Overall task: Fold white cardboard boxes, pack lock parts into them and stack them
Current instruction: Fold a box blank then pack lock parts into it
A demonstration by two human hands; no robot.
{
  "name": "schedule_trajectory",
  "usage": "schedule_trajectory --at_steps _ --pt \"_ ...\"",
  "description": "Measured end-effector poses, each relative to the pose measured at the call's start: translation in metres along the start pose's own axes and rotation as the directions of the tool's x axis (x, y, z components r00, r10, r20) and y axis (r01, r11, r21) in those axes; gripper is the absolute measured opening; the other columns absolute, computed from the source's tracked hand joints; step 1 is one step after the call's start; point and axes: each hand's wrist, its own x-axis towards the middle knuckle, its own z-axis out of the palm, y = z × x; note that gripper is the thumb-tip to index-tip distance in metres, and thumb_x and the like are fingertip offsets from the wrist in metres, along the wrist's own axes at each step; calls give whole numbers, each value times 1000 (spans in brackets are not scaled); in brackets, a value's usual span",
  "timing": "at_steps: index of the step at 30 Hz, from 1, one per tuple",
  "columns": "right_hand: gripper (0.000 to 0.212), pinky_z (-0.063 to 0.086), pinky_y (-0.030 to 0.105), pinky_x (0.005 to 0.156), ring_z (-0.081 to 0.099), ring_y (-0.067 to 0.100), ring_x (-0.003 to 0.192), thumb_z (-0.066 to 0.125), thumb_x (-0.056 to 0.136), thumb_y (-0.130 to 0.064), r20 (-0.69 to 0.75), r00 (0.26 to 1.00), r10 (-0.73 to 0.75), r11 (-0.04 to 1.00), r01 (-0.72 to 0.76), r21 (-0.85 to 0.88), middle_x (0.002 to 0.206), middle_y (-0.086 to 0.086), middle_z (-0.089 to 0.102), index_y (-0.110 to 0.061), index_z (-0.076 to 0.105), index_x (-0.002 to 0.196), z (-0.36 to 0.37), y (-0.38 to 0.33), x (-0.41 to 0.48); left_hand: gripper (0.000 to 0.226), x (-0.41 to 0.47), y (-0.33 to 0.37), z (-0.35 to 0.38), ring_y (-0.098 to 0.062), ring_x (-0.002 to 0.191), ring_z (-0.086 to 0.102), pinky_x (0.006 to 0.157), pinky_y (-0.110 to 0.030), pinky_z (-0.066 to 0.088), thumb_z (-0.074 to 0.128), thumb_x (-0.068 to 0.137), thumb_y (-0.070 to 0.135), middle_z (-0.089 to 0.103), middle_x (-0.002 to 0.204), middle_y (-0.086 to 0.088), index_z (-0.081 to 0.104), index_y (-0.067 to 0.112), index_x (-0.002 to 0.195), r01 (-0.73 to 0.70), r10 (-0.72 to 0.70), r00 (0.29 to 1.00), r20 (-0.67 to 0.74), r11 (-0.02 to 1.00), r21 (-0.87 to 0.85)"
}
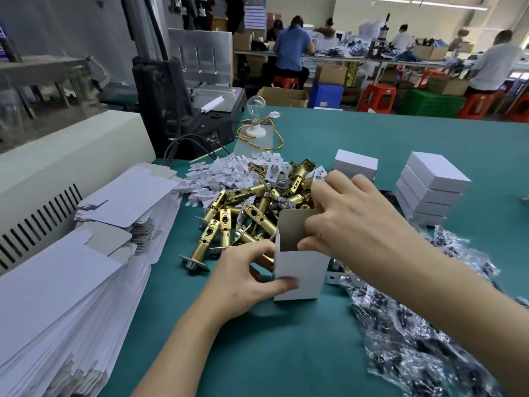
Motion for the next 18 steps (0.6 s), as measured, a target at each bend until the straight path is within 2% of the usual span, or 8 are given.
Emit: schedule_trajectory --at_steps 4,6,7,9,12,15,17,18 --pt "33 30 37 71 53 30 89 74 85 -52 -89 993 76 995 -69 75 87 4 55 -21 71 73 2 -4 -5 30 -1 1 -1 -11 92 73 69 -16 54 88 79 46 77 98 14 75 33 102 5 -5 1000 -4 1000 -2" --pt "28 36 39 74 51 26 90 68 90 -46 -169 969 179 955 -130 266 91 2 55 -20 67 81 6 -6 -9 29 -2 1 -3 -11 93 74 70 -17 55 89 79 44 77 99 14 75 33 103 6 -6 1000 4 1000 -11" --pt "25 38 39 76 51 24 91 67 91 -43 -200 942 270 894 -168 415 92 0 54 -19 66 83 10 -7 -12 29 -2 2 -3 -11 94 74 71 -18 56 89 79 44 77 100 15 75 34 104 3 -3 1000 8 1000 -1" --pt "24 44 37 80 53 20 92 70 90 -40 -213 851 480 676 -204 708 93 -2 54 -17 62 88 23 -10 -18 29 -4 6 -4 -11 95 73 71 -25 59 88 80 45 76 101 17 75 35 105 -17 17 1000 8 998 52" --pt "44 49 35 87 60 15 103 67 87 -51 -109 746 657 333 -158 930 105 -4 58 -23 49 116 44 -29 -24 32 -6 13 -6 -11 96 71 71 -33 60 79 84 57 74 100 18 73 35 105 -71 77 997 -30 985 157" --pt "64 50 33 93 61 15 113 69 82 -61 -91 761 642 251 -96 963 116 -13 58 -44 35 133 63 -47 -28 45 -10 21 -17 -17 90 74 70 -23 54 59 95 68 76 102 5 74 28 109 -136 129 976 -178 990 -28" --pt "73 51 31 92 61 12 115 70 78 -72 -72 790 608 233 -91 968 120 -23 54 -56 29 135 70 -51 -31 30 -6 27 -29 -15 83 73 67 -16 52 58 100 56 77 102 2 73 31 107 -144 94 927 -363 983 -114" --pt "76 51 27 91 61 9 113 70 75 -76 -59 803 593 231 -99 968 121 -26 53 -59 27 136 73 -51 -31 18 -1 28 -37 -13 81 72 65 -14 52 59 100 48 78 100 4 72 36 104 -115 64 887 -458 990 -84"
